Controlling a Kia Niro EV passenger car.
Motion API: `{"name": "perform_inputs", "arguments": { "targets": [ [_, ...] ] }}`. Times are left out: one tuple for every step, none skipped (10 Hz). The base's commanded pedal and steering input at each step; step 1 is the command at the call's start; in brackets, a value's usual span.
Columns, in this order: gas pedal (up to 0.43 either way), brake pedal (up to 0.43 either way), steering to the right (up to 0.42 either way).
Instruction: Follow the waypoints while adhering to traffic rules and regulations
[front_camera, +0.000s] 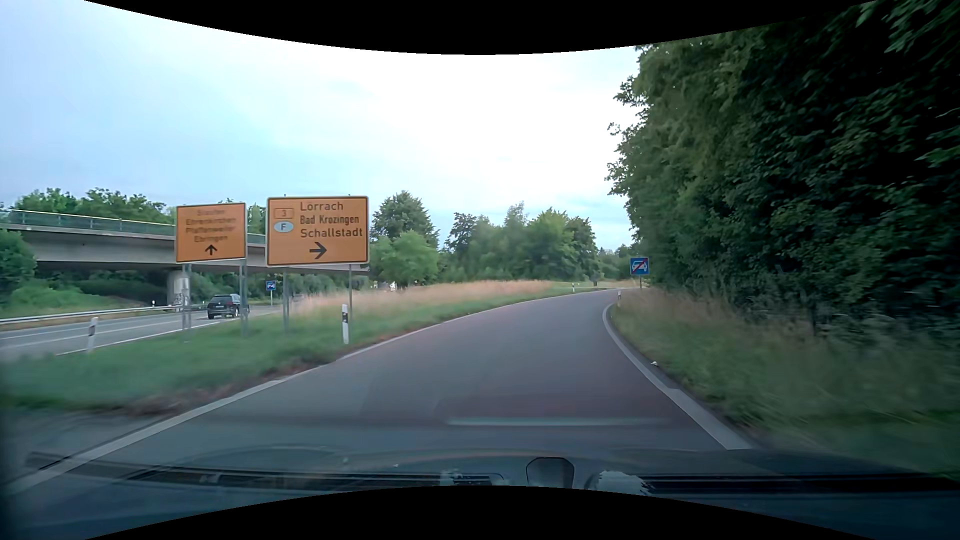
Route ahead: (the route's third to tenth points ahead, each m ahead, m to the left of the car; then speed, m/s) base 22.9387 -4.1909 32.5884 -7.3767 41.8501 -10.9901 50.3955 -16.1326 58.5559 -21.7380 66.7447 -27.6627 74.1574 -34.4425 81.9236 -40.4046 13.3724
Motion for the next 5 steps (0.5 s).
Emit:
{"name": "perform_inputs", "arguments": {
  "targets": [
    [0.110,0.000,0.040],
    [0.110,0.000,0.041],
    [0.118,0.000,0.043],
    [0.118,0.000,0.044],
    [0.118,0.000,0.045]
  ]
}}
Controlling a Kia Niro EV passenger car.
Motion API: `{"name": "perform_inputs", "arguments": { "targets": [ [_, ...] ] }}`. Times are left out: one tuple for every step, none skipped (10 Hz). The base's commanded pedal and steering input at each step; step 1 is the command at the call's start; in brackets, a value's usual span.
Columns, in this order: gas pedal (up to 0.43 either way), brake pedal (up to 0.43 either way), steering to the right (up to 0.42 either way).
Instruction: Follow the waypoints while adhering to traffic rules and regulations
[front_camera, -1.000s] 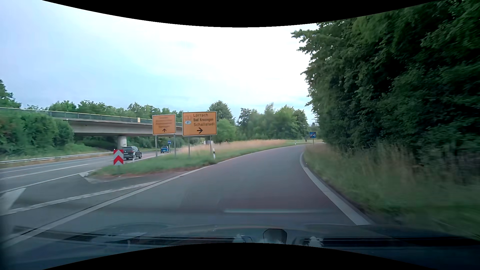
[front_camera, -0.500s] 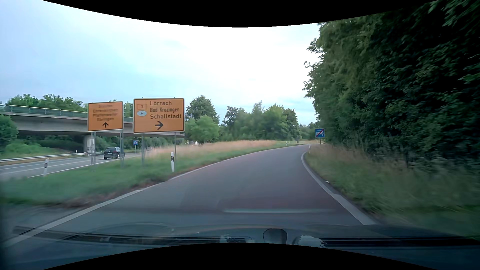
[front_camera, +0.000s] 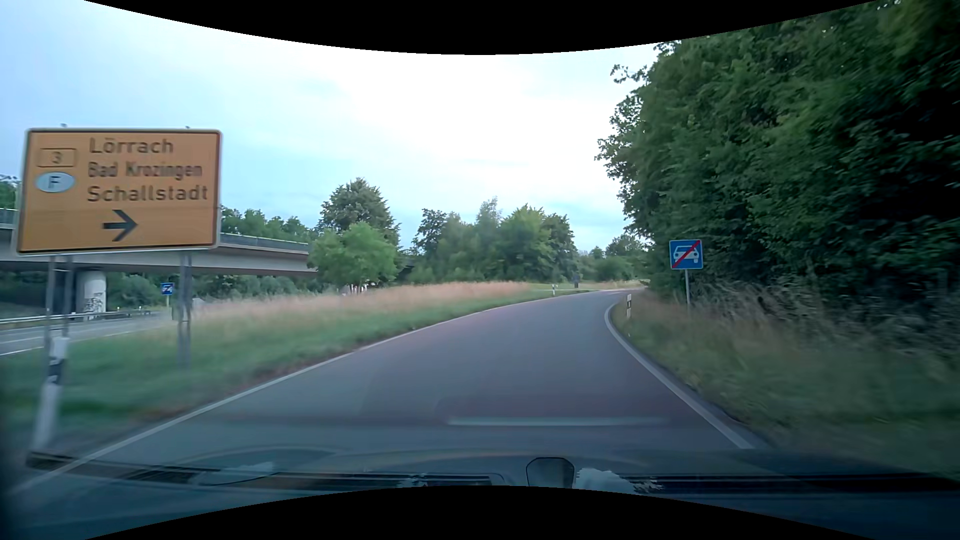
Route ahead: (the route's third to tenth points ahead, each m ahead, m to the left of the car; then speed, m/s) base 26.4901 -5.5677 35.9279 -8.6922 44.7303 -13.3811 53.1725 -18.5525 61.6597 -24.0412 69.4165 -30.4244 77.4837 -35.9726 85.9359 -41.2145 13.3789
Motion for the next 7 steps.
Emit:
{"name": "perform_inputs", "arguments": {
  "targets": [
    [0.118,0.000,0.045],
    [0.118,0.000,0.045],
    [0.130,0.000,0.046],
    [0.130,0.000,0.046],
    [0.130,0.000,0.046],
    [0.130,0.000,0.046],
    [0.138,0.000,0.046]
  ]
}}
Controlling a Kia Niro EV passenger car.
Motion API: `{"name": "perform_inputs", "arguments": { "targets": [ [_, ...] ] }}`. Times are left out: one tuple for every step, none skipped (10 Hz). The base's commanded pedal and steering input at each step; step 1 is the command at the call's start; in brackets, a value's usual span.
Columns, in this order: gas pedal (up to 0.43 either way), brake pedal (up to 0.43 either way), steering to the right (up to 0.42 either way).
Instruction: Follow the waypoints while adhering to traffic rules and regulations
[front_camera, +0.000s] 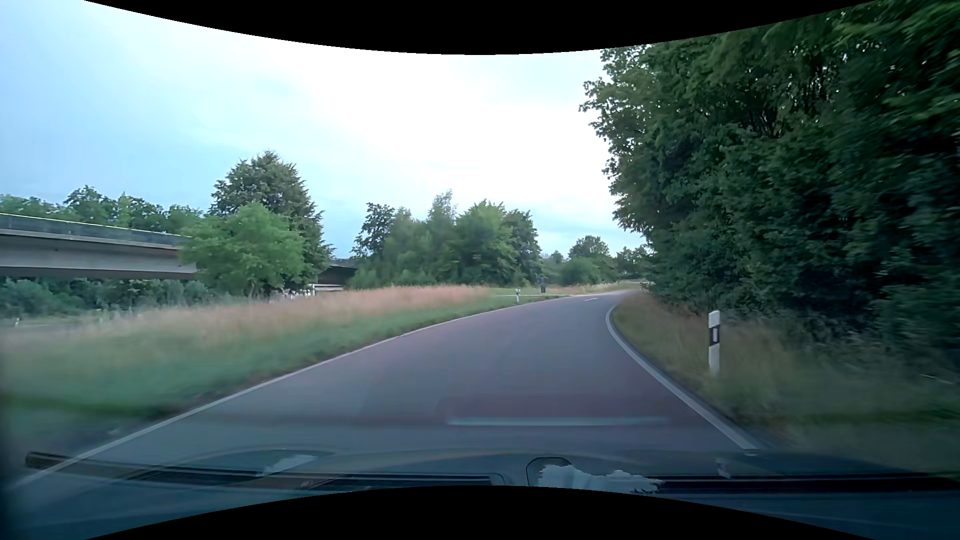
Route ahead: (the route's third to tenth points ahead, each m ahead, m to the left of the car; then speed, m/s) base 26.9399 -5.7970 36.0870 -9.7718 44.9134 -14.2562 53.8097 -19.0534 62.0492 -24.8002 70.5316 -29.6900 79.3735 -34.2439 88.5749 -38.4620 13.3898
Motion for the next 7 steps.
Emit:
{"name": "perform_inputs", "arguments": {
  "targets": [
    [0.138,0.000,0.046],
    [0.138,0.000,0.046],
    [0.150,0.000,0.046],
    [0.150,0.000,0.046],
    [0.157,0.000,0.046],
    [0.157,0.000,0.046],
    [0.157,0.000,0.046]
  ]
}}
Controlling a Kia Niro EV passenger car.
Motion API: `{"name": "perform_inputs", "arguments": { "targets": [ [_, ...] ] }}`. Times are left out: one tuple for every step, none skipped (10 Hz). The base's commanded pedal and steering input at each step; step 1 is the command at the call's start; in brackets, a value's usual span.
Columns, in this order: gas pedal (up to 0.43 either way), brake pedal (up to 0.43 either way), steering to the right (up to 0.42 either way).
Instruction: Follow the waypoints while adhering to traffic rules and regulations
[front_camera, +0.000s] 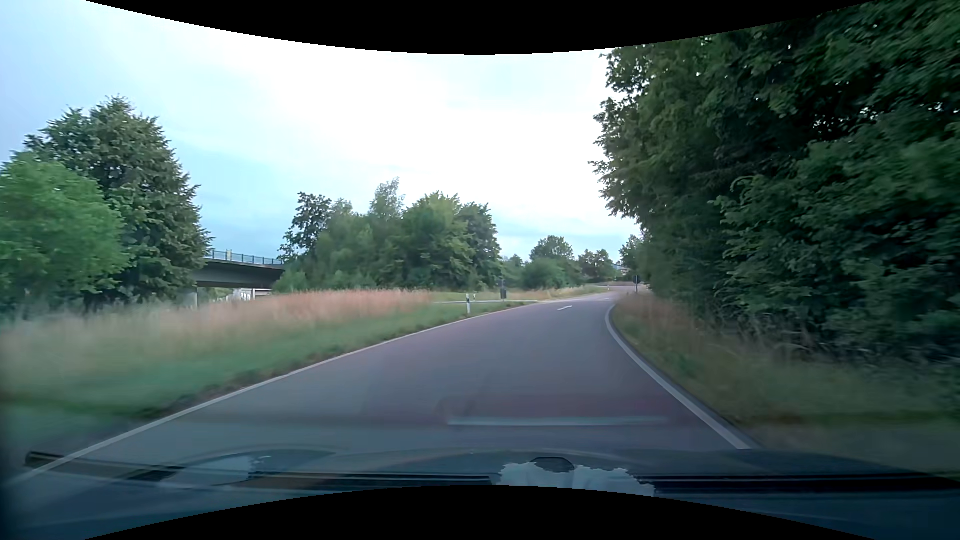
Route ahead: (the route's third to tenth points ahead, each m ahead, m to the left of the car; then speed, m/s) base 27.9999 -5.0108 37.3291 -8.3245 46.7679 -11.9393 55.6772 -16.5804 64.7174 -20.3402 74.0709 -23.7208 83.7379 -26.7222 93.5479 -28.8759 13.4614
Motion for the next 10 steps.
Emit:
{"name": "perform_inputs", "arguments": {
  "targets": [
    [0.157,0.000,0.046],
    [0.157,0.000,0.046],
    [0.169,0.000,0.046],
    [0.169,0.000,0.046],
    [0.169,0.000,0.046],
    [0.169,0.000,0.046],
    [0.169,0.000,0.046],
    [0.169,0.000,0.046],
    [0.169,0.000,0.045],
    [0.169,0.000,0.045]
  ]
}}
